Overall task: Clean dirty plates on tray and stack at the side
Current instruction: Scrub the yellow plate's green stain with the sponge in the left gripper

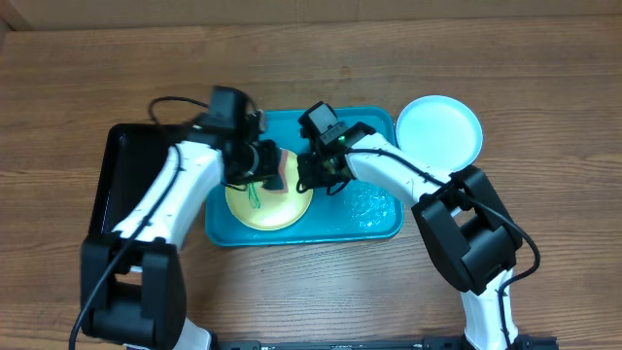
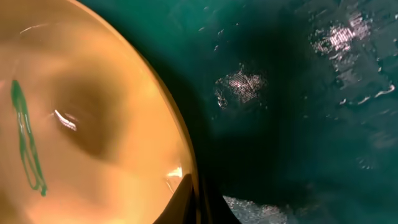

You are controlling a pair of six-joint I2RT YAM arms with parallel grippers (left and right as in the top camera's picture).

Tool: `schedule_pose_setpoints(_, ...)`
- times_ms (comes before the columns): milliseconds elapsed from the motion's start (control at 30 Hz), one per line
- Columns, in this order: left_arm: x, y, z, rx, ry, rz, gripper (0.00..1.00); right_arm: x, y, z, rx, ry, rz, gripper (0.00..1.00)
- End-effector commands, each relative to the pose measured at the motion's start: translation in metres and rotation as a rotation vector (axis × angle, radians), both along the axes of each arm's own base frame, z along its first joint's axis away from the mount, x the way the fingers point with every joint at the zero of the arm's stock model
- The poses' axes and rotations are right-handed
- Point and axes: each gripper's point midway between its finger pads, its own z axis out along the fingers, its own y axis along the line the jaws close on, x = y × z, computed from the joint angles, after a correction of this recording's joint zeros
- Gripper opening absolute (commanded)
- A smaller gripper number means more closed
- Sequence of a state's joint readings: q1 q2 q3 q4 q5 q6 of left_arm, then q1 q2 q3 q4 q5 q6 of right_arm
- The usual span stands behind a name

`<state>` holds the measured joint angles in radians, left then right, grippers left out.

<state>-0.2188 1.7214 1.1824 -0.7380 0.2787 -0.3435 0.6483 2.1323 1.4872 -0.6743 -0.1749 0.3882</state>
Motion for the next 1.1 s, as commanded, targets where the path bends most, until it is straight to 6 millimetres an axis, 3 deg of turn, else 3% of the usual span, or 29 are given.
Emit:
schedule_pose_setpoints(0,-0.006,0.008,-0.022,0.123,0.031,0.083,0.04,-0.012,-0.019,-0.024,-0.113,0.029,-0.046,0.04)
schedule_pose_setpoints(333,-0.022,0.025,-0.065,0.267,0.124,0.108,0.04,-0.007,-0.025,-0.024,-0.107,0.039,-0.098,0.04)
schedule_pose_setpoints(500,-0.025,0.056,-0.082,0.446,0.145,0.133,0.04,-0.007,-0.025,-0.024,-0.111,0.041,-0.098,0.04)
schedule_pose_setpoints(700,-0.019,0.105,-0.071,0.697,0.091,0.186,0.04,-0.007,-0.027,-0.025,-0.119,0.039,-0.099,0.04)
schedule_pose_setpoints(833,-0.013,0.123,-0.062,0.786,0.056,0.215,0.04,-0.007,-0.031,-0.025,-0.142,0.033,-0.104,0.04)
schedule_pose_setpoints(967,-0.003,0.123,-0.053,0.792,0.032,0.211,0.04,-0.006,-0.034,-0.026,-0.153,0.026,-0.108,0.04)
schedule_pose_setpoints(1067,0.007,0.105,-0.048,0.697,0.031,0.199,0.04,-0.005,-0.033,-0.026,-0.153,0.025,-0.109,0.04)
